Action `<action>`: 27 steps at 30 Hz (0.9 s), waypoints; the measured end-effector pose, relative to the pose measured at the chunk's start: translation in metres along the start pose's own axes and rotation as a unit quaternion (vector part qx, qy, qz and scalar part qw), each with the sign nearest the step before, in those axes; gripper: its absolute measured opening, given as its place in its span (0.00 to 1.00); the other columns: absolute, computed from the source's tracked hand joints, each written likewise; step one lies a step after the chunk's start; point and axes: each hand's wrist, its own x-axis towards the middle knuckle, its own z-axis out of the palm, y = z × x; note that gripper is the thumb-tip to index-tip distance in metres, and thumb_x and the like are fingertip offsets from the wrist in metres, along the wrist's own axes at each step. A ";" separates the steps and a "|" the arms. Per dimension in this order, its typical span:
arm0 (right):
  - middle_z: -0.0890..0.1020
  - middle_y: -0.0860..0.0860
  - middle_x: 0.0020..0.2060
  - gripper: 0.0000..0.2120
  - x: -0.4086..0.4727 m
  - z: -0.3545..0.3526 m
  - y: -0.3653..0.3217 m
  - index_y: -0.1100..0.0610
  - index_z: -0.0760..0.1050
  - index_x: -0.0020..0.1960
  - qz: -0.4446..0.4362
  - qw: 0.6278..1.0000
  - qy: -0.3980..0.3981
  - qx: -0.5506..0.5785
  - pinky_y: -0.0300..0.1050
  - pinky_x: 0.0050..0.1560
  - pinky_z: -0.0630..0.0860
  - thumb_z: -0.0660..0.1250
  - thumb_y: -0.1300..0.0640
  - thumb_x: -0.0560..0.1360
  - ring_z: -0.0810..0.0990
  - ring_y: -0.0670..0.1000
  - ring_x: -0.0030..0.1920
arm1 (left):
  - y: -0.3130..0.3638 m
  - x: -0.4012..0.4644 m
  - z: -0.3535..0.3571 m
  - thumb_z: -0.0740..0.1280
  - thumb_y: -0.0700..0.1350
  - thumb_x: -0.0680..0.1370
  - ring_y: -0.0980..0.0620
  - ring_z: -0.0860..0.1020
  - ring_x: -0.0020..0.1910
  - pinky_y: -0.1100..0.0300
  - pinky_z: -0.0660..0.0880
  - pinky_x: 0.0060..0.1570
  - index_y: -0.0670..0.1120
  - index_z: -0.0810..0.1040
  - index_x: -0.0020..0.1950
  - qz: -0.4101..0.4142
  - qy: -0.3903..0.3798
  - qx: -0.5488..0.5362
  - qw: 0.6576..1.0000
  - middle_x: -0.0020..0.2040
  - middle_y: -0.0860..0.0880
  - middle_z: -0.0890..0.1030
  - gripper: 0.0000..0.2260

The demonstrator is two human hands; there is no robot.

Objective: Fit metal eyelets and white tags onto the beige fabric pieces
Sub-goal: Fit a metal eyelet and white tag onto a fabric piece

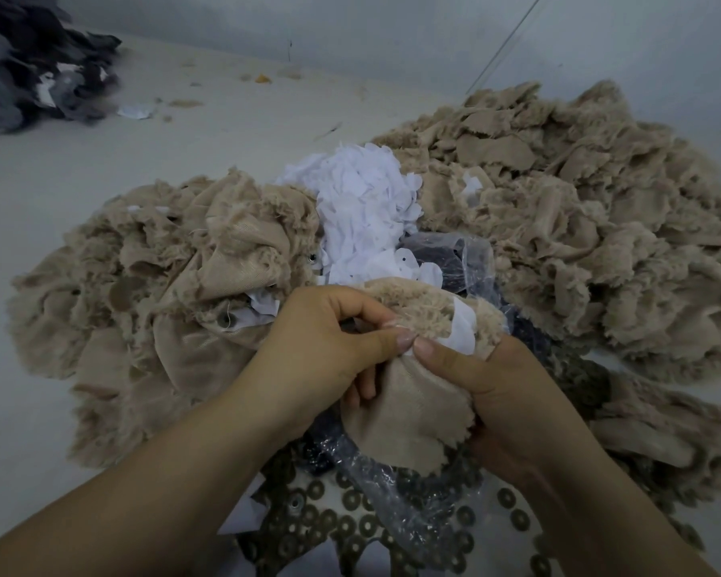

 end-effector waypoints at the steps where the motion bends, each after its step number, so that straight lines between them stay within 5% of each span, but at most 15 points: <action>1: 0.84 0.64 0.52 0.23 0.000 0.000 0.000 0.66 0.80 0.58 0.000 1.000 -0.006 -0.002 0.52 0.48 0.83 0.74 0.58 0.65 0.84 0.64 0.52 | -0.001 0.000 0.000 0.76 0.47 0.66 0.47 0.72 0.18 0.62 0.69 0.18 0.43 0.84 0.39 -0.007 -0.005 -0.005 1.000 0.24 0.39 0.76 0.08; 8: 0.82 0.68 0.50 0.17 0.002 -0.003 -0.008 0.66 0.80 0.58 0.025 0.999 -0.026 0.006 0.51 0.47 0.79 0.69 0.57 0.73 0.82 0.61 0.46 | -0.003 0.000 0.000 0.75 0.42 0.66 0.43 0.76 0.21 0.60 0.75 0.22 0.40 0.83 0.36 0.002 0.027 -0.069 0.997 0.27 0.34 0.78 0.05; 11: 0.85 0.55 0.36 0.06 -0.005 -0.014 -0.032 0.54 0.84 0.45 0.043 0.966 0.002 -0.255 0.35 0.29 0.72 0.69 0.54 0.75 0.79 0.47 0.30 | 0.000 0.001 -0.009 0.74 0.41 0.66 0.44 0.78 0.22 0.59 0.77 0.24 0.39 0.83 0.36 0.000 0.033 -0.081 0.996 0.28 0.35 0.79 0.05; 13: 0.85 0.48 0.32 0.08 -0.013 -0.025 -0.051 0.51 0.83 0.39 0.067 0.868 -0.034 -0.491 0.34 0.28 0.75 0.70 0.54 0.76 0.81 0.45 0.27 | 0.001 0.000 -0.014 0.74 0.41 0.66 0.44 0.78 0.23 0.59 0.78 0.25 0.38 0.83 0.37 -0.004 0.028 -0.078 0.997 0.28 0.34 0.79 0.06; 15: 0.85 0.44 0.31 0.08 -0.020 -0.033 -0.060 0.49 0.84 0.37 0.092 0.748 -0.068 -0.653 0.38 0.37 0.82 0.71 0.54 0.75 0.83 0.45 0.31 | 0.001 -0.002 -0.016 0.74 0.41 0.66 0.44 0.78 0.24 0.59 0.78 0.25 0.38 0.84 0.37 -0.011 0.025 -0.075 0.997 0.29 0.34 0.79 0.06; 17: 0.85 0.44 0.32 0.07 -0.024 -0.039 -0.059 0.51 0.85 0.39 0.117 0.634 -0.075 -0.761 0.40 0.41 0.82 0.69 0.56 0.73 0.84 0.43 0.33 | 0.000 -0.003 -0.017 0.74 0.40 0.66 0.44 0.78 0.24 0.59 0.77 0.25 0.39 0.84 0.36 -0.019 0.023 -0.078 0.996 0.29 0.34 0.79 0.05; 19: 0.86 0.51 0.36 0.09 -0.025 -0.041 -0.057 0.56 0.85 0.42 0.126 0.563 -0.055 -0.815 0.45 0.43 0.83 0.66 0.57 0.72 0.85 0.48 0.38 | 0.001 -0.004 -0.019 0.73 0.40 0.66 0.45 0.78 0.24 0.60 0.77 0.24 0.38 0.84 0.36 -0.026 0.022 -0.089 0.995 0.29 0.34 0.79 0.05; 23: 0.86 0.54 0.37 0.10 -0.031 -0.032 -0.052 0.57 0.83 0.41 0.092 0.567 -0.044 -0.818 0.46 0.42 0.83 0.66 0.53 0.72 0.84 0.50 0.36 | 0.006 -0.004 -0.025 0.72 0.40 0.66 0.48 0.78 0.24 0.62 0.76 0.25 0.39 0.85 0.36 -0.029 0.023 -0.108 0.993 0.30 0.37 0.80 0.04; 27: 0.82 0.43 0.30 0.08 -0.026 -0.015 -0.045 0.47 0.81 0.38 -0.058 0.616 0.014 -0.786 0.28 0.29 0.73 0.68 0.47 0.74 0.77 0.39 0.30 | 0.007 -0.003 -0.030 0.72 0.39 0.67 0.48 0.78 0.24 0.62 0.75 0.24 0.39 0.85 0.36 -0.026 0.035 -0.111 0.993 0.29 0.38 0.80 0.04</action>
